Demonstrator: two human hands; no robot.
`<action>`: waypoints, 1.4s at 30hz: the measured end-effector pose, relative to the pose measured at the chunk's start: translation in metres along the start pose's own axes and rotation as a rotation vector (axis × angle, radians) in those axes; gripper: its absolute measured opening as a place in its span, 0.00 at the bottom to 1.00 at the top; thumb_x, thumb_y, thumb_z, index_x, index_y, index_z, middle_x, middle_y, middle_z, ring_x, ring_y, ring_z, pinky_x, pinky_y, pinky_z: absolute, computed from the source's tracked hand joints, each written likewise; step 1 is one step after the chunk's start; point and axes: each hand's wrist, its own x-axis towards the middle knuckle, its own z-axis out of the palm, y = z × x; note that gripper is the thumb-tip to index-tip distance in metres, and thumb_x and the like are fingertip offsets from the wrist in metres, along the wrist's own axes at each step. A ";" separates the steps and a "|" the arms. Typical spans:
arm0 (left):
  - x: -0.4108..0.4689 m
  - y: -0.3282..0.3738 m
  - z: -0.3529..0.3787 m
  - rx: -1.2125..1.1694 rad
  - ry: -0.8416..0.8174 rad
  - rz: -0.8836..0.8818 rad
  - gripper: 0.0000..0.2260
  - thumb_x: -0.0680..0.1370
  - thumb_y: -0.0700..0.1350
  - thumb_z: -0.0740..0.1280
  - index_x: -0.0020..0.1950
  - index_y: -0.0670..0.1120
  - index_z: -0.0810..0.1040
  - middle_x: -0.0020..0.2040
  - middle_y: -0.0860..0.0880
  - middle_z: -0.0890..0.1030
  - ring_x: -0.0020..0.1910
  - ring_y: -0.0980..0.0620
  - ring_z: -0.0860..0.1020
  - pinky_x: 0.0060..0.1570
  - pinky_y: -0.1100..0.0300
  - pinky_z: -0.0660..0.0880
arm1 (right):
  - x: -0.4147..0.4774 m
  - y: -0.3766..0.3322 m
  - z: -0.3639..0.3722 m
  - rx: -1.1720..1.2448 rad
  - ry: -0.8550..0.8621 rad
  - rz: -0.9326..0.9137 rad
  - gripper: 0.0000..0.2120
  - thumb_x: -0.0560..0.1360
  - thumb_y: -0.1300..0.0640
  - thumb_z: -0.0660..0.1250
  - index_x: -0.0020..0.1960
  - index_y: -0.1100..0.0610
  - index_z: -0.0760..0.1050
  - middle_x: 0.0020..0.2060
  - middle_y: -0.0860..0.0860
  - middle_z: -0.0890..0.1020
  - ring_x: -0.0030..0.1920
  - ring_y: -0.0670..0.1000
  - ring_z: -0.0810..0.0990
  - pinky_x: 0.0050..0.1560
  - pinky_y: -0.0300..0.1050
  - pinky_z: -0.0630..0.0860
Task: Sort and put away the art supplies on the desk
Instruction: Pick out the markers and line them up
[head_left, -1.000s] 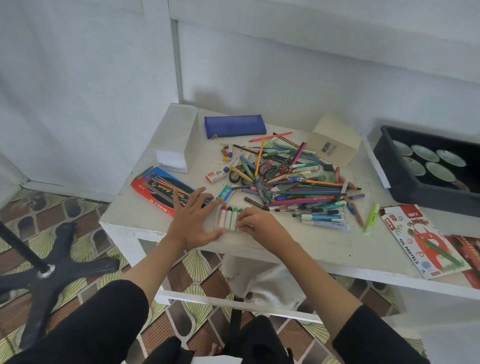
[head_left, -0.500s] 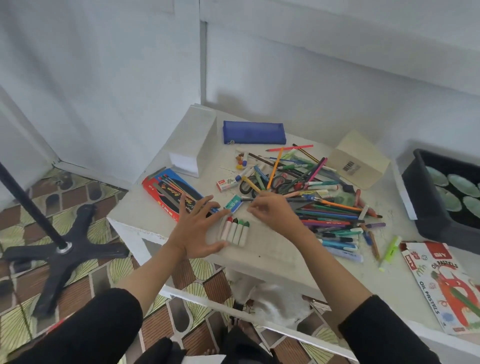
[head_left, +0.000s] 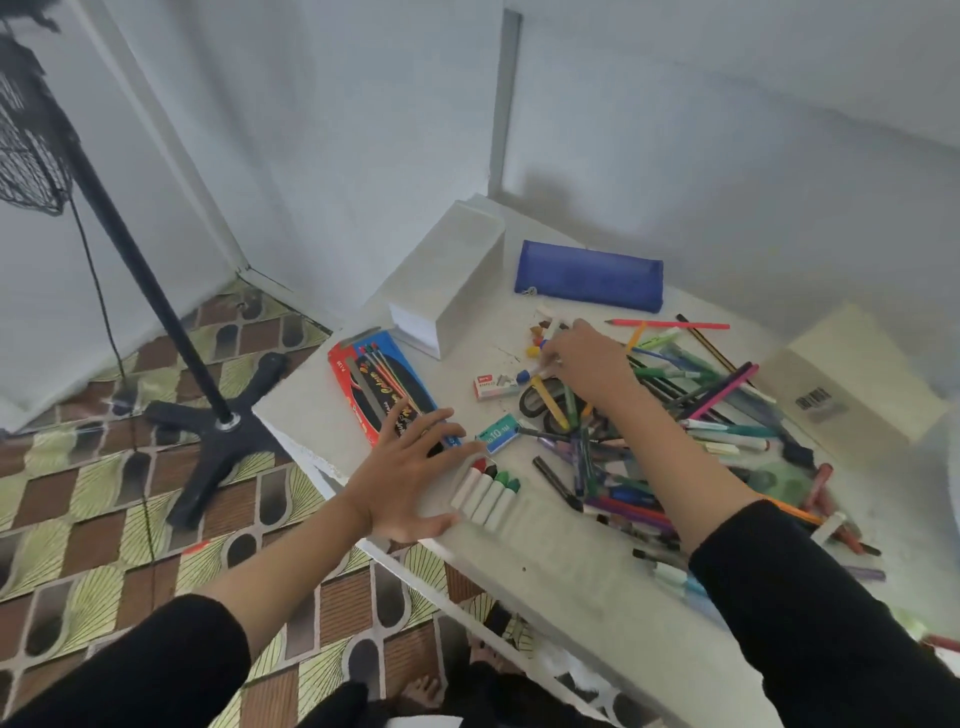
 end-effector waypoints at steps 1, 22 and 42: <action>0.000 0.001 0.000 0.008 -0.003 -0.005 0.33 0.70 0.68 0.57 0.73 0.55 0.65 0.64 0.49 0.73 0.72 0.45 0.61 0.72 0.40 0.42 | 0.005 -0.002 -0.001 -0.089 -0.033 -0.038 0.07 0.78 0.56 0.62 0.53 0.50 0.78 0.50 0.50 0.72 0.47 0.52 0.76 0.50 0.43 0.70; 0.000 -0.001 0.003 -0.036 -0.001 0.001 0.34 0.69 0.68 0.59 0.73 0.56 0.64 0.65 0.50 0.72 0.72 0.46 0.61 0.72 0.44 0.49 | 0.013 -0.002 -0.009 -0.138 -0.046 -0.140 0.09 0.80 0.54 0.60 0.57 0.48 0.76 0.51 0.51 0.74 0.52 0.52 0.74 0.51 0.45 0.67; -0.001 -0.010 0.012 -0.141 0.135 0.087 0.34 0.68 0.66 0.61 0.70 0.52 0.70 0.64 0.50 0.72 0.71 0.48 0.63 0.70 0.42 0.53 | -0.162 -0.088 0.058 0.776 0.646 0.618 0.08 0.69 0.62 0.74 0.41 0.52 0.76 0.35 0.45 0.79 0.35 0.43 0.77 0.36 0.32 0.72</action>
